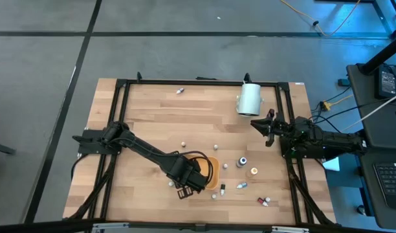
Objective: Pick & Place food coloring
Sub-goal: Put the large orange food coloring bottle in the yellow bin
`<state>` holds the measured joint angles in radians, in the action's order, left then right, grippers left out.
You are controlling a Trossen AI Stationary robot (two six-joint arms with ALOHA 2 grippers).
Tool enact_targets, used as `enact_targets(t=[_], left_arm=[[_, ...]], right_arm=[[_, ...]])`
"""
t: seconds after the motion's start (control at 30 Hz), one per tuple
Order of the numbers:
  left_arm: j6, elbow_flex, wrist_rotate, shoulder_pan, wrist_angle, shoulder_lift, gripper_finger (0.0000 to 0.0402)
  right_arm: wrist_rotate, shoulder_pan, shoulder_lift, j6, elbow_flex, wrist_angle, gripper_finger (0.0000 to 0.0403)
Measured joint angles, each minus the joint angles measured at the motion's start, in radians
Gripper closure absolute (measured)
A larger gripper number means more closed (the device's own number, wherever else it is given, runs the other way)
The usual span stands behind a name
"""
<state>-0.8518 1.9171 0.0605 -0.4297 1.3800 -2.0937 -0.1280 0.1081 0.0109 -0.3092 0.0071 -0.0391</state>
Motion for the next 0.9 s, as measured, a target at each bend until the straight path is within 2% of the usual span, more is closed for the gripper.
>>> enact_targets(t=[0.33, 0.53, 0.9], left_arm=[[0.010, -0.031, -0.001, 0.000, -0.045, 0.002, 0.0263], [0.010, -0.076, -0.053, 0.007, -0.075, 0.002, 0.0262], [0.020, -0.077, -0.053, 0.022, -0.073, 0.002, 0.0253]], right_arm=[[0.000, 0.000, 0.000, 0.001, 0.000, 0.000, 0.0337], [0.000, 0.000, 0.000, 0.002, 0.000, 0.000, 0.0337], [0.000, 0.000, 0.000, 0.001, 0.000, 0.000, 0.0337]])
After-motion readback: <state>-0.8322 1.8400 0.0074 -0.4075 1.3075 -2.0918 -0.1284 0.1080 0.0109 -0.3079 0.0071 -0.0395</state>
